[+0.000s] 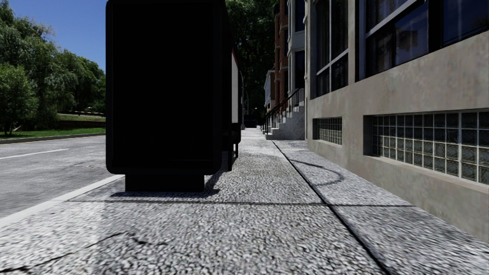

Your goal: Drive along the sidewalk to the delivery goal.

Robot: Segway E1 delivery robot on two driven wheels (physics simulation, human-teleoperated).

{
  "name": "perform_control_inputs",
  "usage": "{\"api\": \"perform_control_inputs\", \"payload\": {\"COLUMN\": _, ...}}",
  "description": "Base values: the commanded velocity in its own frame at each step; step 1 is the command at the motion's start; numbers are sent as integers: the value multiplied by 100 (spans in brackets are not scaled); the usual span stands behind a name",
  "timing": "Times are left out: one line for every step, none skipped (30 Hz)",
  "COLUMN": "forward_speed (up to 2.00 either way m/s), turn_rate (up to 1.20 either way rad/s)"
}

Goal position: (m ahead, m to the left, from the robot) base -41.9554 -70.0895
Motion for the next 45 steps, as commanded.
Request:
{"api": "perform_control_inputs", "payload": {"forward_speed": 0, "turn_rate": 0}}
{"api": "perform_control_inputs", "payload": {"forward_speed": 0, "turn_rate": 0}}
{"api": "perform_control_inputs", "payload": {"forward_speed": 0, "turn_rate": 0}}
{"api": "perform_control_inputs", "payload": {"forward_speed": 0, "turn_rate": 0}}
{"api": "perform_control_inputs", "payload": {"forward_speed": 0, "turn_rate": 0}}
{"api": "perform_control_inputs", "payload": {"forward_speed": 0, "turn_rate": 0}}
{"api": "perform_control_inputs", "payload": {"forward_speed": 0, "turn_rate": 0}}
{"api": "perform_control_inputs", "payload": {"forward_speed": 0, "turn_rate": 0}}
{"api": "perform_control_inputs", "payload": {"forward_speed": 0, "turn_rate": 0}}
{"api": "perform_control_inputs", "payload": {"forward_speed": 0, "turn_rate": 0}}
{"api": "perform_control_inputs", "payload": {"forward_speed": 0, "turn_rate": 0}}
{"api": "perform_control_inputs", "payload": {"forward_speed": 0, "turn_rate": 0}}
{"api": "perform_control_inputs", "payload": {"forward_speed": 0, "turn_rate": 0}}
{"api": "perform_control_inputs", "payload": {"forward_speed": 0, "turn_rate": 0}}
{"api": "perform_control_inputs", "payload": {"forward_speed": 0, "turn_rate": 0}}
{"api": "perform_control_inputs", "payload": {"forward_speed": 0, "turn_rate": 0}}
{"api": "perform_control_inputs", "payload": {"forward_speed": 0, "turn_rate": 0}}
{"api": "perform_control_inputs", "payload": {"forward_speed": 0, "turn_rate": 0}}
{"api": "perform_control_inputs", "payload": {"forward_speed": 0, "turn_rate": 0}}
{"api": "perform_control_inputs", "payload": {"forward_speed": 0, "turn_rate": 0}}
{"api": "perform_control_inputs", "payload": {"forward_speed": 0, "turn_rate": 0}}
{"api": "perform_control_inputs", "payload": {"forward_speed": 0, "turn_rate": 0}}
{"api": "perform_control_inputs", "payload": {"forward_speed": 0, "turn_rate": 0}}
{"api": "perform_control_inputs", "payload": {"forward_speed": 0, "turn_rate": 0}}
{"api": "perform_control_inputs", "payload": {"forward_speed": 0, "turn_rate": 0}}
{"api": "perform_control_inputs", "payload": {"forward_speed": 0, "turn_rate": 0}}
{"api": "perform_control_inputs", "payload": {"forward_speed": 0, "turn_rate": 0}}
{"api": "perform_control_inputs", "payload": {"forward_speed": 0, "turn_rate": 0}}
{"api": "perform_control_inputs", "payload": {"forward_speed": 0, "turn_rate": 0}}
{"api": "perform_control_inputs", "payload": {"forward_speed": 0, "turn_rate": 0}}
{"api": "perform_control_inputs", "payload": {"forward_speed": 0, "turn_rate": -60}}
{"api": "perform_control_inputs", "payload": {"forward_speed": 0, "turn_rate": -74}}
{"api": "perform_control_inputs", "payload": {"forward_speed": 0, "turn_rate": -78}}
{"api": "perform_control_inputs", "payload": {"forward_speed": 0, "turn_rate": -79}}
{"api": "perform_control_inputs", "payload": {"forward_speed": 0, "turn_rate": -79}}
{"api": "perform_control_inputs", "payload": {"forward_speed": 0, "turn_rate": -79}}
{"api": "perform_control_inputs", "payload": {"forward_speed": 0, "turn_rate": -79}}
{"api": "perform_control_inputs", "payload": {"forward_speed": 0, "turn_rate": -82}}
{"api": "perform_control_inputs", "payload": {"forward_speed": 0, "turn_rate": -83}}
{"api": "perform_control_inputs", "payload": {"forward_speed": 0, "turn_rate": -83}}
{"api": "perform_control_inputs", "payload": {"forward_speed": 0, "turn_rate": -83}}
{"api": "perform_control_inputs", "payload": {"forward_speed": 0, "turn_rate": -84}}
{"api": "perform_control_inputs", "payload": {"forward_speed": 0, "turn_rate": -84}}
{"api": "perform_control_inputs", "payload": {"forward_speed": 0, "turn_rate": -84}}
{"api": "perform_control_inputs", "payload": {"forward_speed": 0, "turn_rate": -84}}
